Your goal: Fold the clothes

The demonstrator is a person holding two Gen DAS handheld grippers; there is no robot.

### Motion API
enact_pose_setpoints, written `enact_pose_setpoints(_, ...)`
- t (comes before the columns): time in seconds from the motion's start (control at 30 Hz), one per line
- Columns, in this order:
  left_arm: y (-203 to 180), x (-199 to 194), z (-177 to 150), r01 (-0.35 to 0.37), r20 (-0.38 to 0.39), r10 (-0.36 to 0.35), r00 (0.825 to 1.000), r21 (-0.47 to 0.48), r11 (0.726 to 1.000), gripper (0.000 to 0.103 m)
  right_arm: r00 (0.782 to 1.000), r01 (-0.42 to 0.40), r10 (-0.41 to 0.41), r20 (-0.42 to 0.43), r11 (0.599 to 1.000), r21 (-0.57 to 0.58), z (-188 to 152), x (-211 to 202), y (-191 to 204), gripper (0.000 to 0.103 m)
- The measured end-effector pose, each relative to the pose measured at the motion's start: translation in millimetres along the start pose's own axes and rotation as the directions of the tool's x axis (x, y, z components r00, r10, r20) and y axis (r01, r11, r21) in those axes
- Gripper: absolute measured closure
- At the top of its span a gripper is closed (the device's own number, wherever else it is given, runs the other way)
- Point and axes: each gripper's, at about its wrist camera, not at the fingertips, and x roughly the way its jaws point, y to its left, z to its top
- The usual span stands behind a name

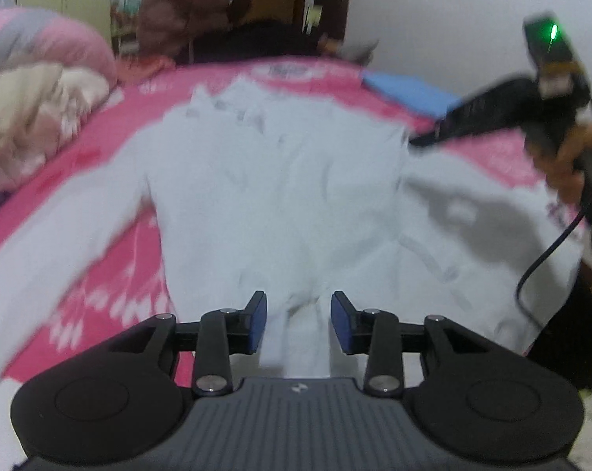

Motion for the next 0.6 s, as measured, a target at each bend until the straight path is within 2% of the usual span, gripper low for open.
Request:
enact_pose_setpoints(0.1, 4, 0, -5, 0.012, 0.001, -0.012, 1.0, -0.025, 1.0, 0.064, 0.999, 0.048, -0.047, 0.01, 0.992, -0.115, 10, 18, -5, 0.098)
enact_pose_setpoints(0.17, 5, -1, -6, 0.016, -0.001, -0.016, 1.0, -0.029, 0.999, 0.064, 0.996, 0.087, -0.085, 0.02, 0.986, -0.144, 20, 28, -15, 0.098)
enact_pose_setpoints(0.37, 4, -2, -6, 0.014, -0.007, -0.014, 1.0, -0.011, 1.0, 0.063, 0.986, 0.164, -0.162, 0.045, 0.986, -0.036, 56, 53, -72, 0.098)
enact_pose_setpoints(0.5, 3, -1, -4, 0.011, -0.01, -0.011, 1.0, -0.001, 1.0, 0.062, 0.991, 0.137, -0.137, 0.008, 0.991, 0.01, 66, 72, -102, 0.098)
enact_pose_setpoints(0.53, 4, -1, -3, 0.013, -0.01, -0.013, 1.0, -0.003, 1.0, 0.062, 0.989, 0.149, -0.149, -0.011, 0.989, 0.008, 66, 78, -108, 0.1)
enact_pose_setpoints(0.6, 5, 0, -3, 0.016, -0.009, -0.016, 1.0, -0.004, 1.0, 0.061, 0.971, 0.234, -0.234, -0.047, 0.972, -0.01, 65, 92, -121, 0.103)
